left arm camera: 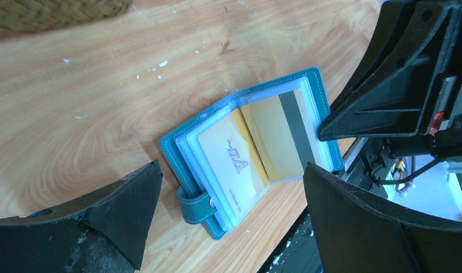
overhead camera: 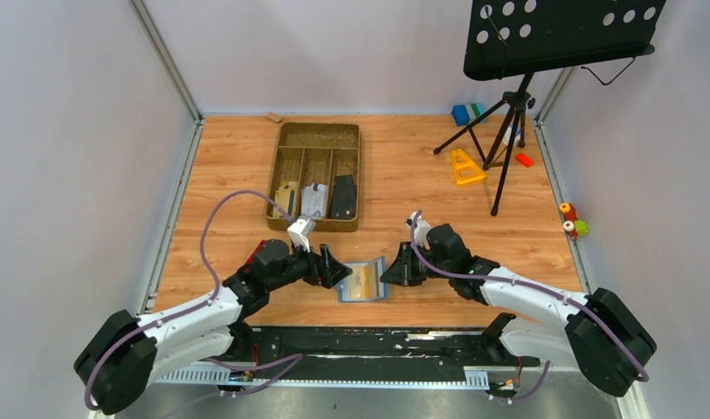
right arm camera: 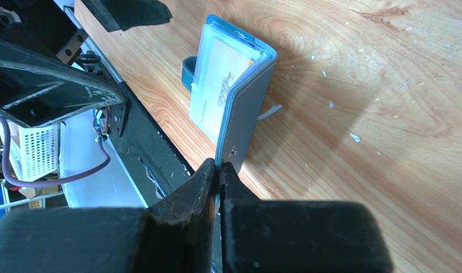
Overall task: Take the credit cards out of the card holder
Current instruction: Remove the credit card from the card holder.
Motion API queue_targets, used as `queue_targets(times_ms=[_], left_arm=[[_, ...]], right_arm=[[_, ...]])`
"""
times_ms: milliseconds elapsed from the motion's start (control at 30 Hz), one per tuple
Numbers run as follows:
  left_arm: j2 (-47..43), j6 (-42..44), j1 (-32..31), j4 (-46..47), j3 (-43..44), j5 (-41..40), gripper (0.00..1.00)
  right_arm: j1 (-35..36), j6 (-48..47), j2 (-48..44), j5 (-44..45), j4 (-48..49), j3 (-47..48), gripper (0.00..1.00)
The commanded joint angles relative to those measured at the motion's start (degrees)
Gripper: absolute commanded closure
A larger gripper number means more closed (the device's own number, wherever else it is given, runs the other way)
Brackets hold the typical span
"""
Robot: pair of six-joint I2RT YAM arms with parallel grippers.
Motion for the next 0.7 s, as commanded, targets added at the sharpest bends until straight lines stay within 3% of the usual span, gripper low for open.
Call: queue_targets(times_ms=[0,667], left_arm=[[5.29,-0.94,0.25,3.87,3.13,4.95,0.0],[18.84,-4.77,0.29,5.86,3.16,9.81,0.0]], right_arm=[[0.28,-0.97,-1.36,0.04,2.34,-0.57,1.0],[0.39,-0.33,-1.15,-0.35,3.48,-1.54,1.0]])
